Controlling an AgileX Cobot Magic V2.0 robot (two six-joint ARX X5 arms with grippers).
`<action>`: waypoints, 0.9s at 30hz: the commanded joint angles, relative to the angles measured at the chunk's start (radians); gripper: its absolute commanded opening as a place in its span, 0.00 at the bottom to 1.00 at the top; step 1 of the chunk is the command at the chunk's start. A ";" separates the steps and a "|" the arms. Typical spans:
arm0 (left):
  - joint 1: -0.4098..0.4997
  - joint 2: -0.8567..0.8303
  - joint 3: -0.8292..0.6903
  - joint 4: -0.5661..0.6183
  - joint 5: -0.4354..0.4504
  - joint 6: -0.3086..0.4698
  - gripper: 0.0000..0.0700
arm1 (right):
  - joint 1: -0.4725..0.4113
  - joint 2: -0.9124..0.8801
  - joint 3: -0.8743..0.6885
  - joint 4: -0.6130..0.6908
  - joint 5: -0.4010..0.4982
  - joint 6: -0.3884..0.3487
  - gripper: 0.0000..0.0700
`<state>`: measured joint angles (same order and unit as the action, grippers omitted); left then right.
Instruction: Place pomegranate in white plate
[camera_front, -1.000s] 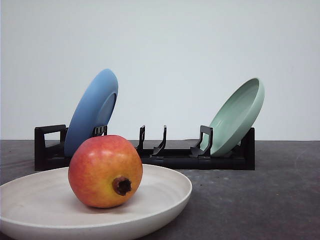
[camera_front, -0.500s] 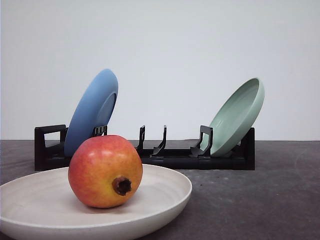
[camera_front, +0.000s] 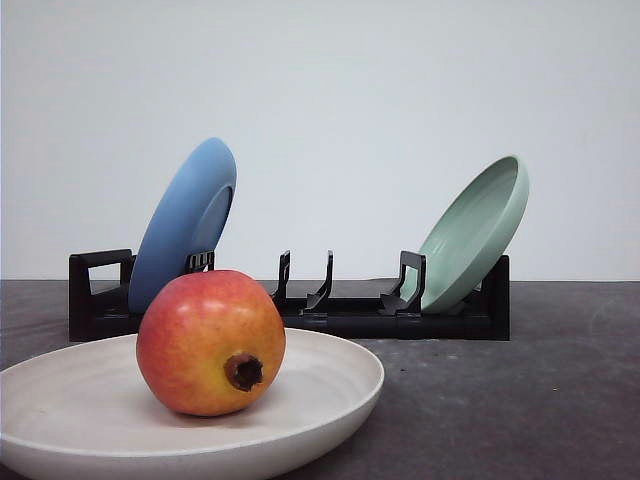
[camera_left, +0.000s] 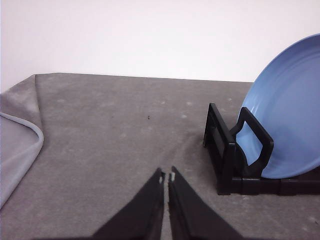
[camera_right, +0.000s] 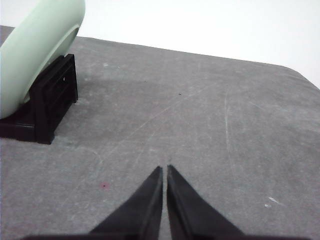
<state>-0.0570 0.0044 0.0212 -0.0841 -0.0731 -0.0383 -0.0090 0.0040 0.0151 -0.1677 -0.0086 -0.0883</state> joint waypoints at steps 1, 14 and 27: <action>0.000 -0.002 -0.009 0.009 0.004 0.000 0.00 | 0.001 0.000 -0.005 0.011 0.000 0.010 0.02; 0.000 -0.002 -0.009 0.009 0.004 0.000 0.00 | 0.001 0.000 -0.005 0.011 0.001 0.010 0.02; 0.000 -0.002 -0.009 0.009 0.004 0.000 0.00 | 0.001 0.000 -0.005 0.011 0.000 0.010 0.02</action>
<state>-0.0570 0.0044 0.0212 -0.0841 -0.0731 -0.0383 -0.0090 0.0040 0.0151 -0.1677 -0.0086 -0.0883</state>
